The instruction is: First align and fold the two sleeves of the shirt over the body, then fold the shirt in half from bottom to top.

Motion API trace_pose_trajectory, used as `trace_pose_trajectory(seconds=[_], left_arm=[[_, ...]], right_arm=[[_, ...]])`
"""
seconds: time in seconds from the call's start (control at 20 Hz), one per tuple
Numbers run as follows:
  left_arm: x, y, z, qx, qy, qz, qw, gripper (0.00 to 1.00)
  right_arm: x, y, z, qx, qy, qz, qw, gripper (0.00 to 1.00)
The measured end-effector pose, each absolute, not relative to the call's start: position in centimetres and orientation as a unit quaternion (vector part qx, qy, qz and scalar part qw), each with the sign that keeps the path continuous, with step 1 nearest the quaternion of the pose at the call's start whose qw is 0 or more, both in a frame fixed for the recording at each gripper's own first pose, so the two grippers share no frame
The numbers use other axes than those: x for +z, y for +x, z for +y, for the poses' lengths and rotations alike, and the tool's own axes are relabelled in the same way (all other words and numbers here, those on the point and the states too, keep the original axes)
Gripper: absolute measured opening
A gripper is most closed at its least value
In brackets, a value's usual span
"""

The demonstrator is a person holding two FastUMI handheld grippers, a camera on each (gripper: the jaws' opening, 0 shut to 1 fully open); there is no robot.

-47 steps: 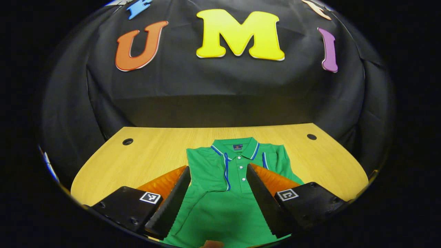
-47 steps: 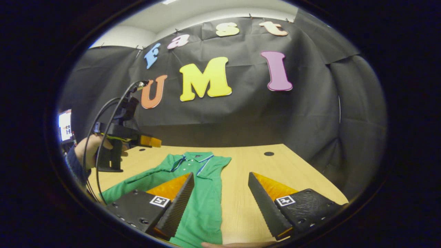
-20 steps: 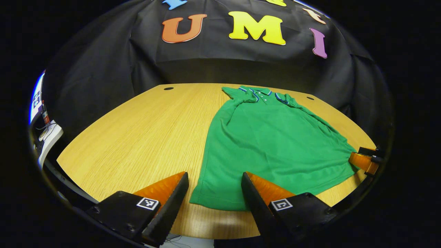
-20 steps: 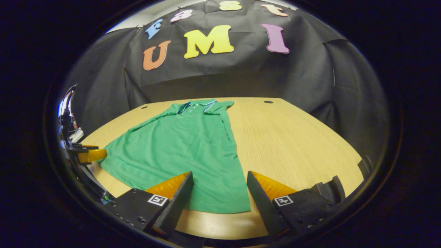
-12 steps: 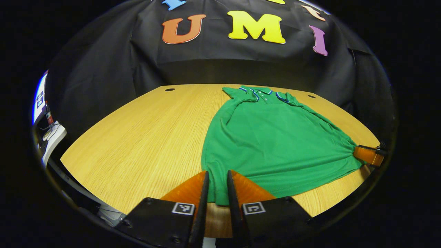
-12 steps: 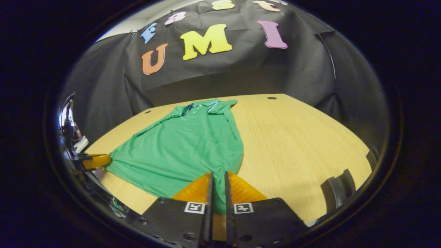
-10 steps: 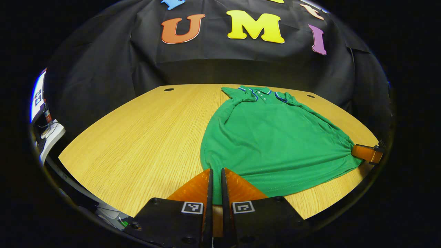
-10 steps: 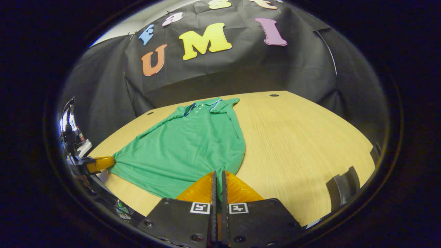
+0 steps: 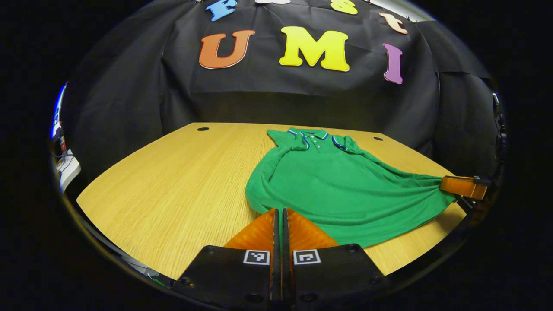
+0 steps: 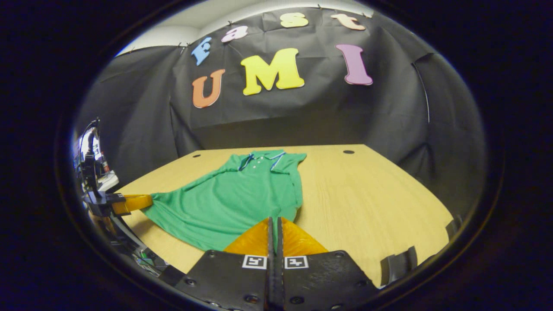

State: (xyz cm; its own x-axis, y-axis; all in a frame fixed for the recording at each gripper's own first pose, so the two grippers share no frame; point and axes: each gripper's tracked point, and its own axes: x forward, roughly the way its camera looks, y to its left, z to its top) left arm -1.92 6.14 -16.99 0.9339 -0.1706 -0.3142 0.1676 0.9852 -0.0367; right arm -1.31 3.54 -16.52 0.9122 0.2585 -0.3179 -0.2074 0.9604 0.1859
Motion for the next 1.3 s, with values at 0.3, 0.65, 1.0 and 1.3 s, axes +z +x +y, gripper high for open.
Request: trace_pose_trajectory(seconds=[0.3,0.65,1.0,1.3], left_arm=[[-12.1,0.4,5.5,-0.090,0.005,0.112,0.990,0.07],[-6.4,8.2,5.0,-0.087,0.009,0.073,0.994,0.07],[-3.2,20.9,3.7,-0.091,0.024,0.048,0.994,0.07],[-5.6,32.4,3.2,-0.094,-0.002,0.090,0.991,0.07]], right_arm=[[-12.8,1.0,3.5,0.123,0.052,0.136,0.982,0.02],[-7.8,9.5,2.9,0.102,0.057,0.100,0.988,0.02],[-3.9,22.9,4.0,0.083,0.055,0.077,0.992,0.00],[-5.9,35.4,5.4,0.059,0.044,0.093,0.993,0.00]])
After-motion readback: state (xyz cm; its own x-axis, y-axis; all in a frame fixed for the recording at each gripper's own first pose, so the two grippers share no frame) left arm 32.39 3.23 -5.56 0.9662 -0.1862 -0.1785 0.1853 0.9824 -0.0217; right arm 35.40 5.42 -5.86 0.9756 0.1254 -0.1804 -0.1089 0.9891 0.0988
